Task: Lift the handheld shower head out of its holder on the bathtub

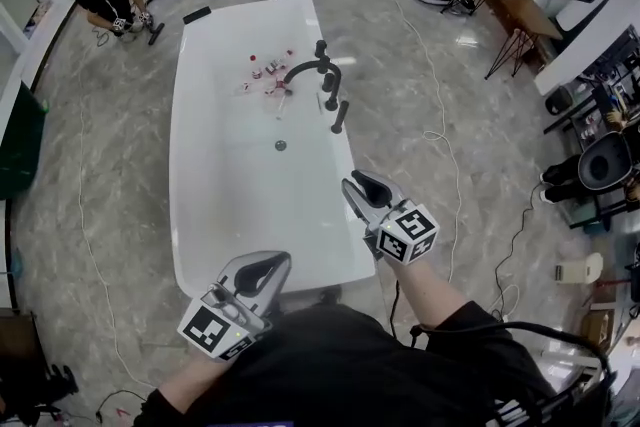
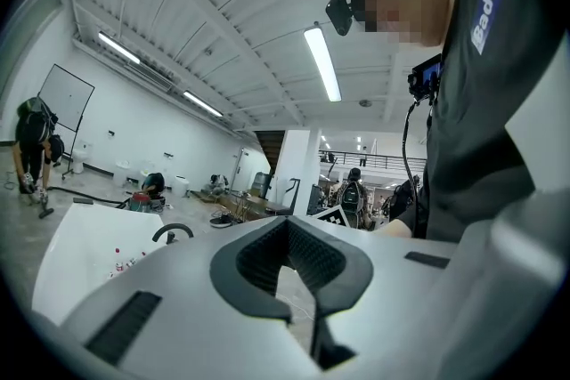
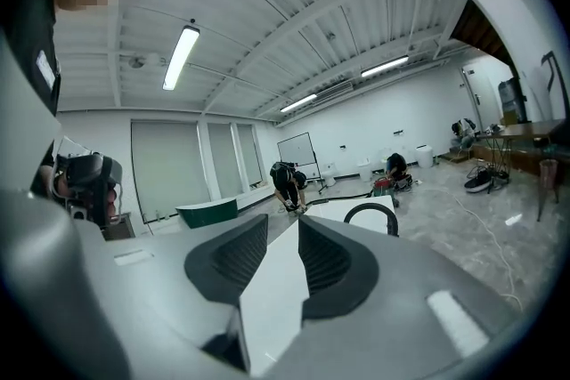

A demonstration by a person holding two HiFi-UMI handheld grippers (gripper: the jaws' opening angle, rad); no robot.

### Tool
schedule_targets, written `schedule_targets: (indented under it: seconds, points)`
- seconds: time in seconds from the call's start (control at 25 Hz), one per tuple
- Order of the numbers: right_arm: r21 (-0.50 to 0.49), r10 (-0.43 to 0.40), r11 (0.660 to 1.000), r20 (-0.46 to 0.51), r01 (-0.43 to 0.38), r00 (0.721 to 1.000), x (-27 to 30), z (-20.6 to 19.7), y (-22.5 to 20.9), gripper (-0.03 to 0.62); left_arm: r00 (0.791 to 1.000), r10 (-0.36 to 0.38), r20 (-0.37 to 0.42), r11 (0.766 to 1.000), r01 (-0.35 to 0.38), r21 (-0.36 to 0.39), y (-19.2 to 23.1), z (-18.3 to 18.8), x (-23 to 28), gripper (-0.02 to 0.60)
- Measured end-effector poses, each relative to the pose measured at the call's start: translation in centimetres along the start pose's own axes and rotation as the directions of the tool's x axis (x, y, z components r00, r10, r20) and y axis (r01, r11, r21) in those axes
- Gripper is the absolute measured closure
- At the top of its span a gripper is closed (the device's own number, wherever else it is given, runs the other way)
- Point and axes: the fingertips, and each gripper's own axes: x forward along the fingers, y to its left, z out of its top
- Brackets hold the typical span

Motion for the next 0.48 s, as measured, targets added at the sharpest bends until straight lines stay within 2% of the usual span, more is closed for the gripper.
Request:
schedule_targets:
  seconds: [0.24,0.48]
  points:
    - [0.012,-0.037,0.999,-0.051,0.037,0.998,2.7,-2.1,-5.6,0.471,0.999,0.049,-0.013,0.999,-0.049,-0.012,0.9,-0.5,1.2,0.581]
    - [0.016,-0.070,0.997,-0.096,0.072,0.993,6.1,-3.9,-10.4,0.422,0.998,0.065,-0.028,0.997,-0.066,-0.031,1.9,-1.1,2.0,0.581]
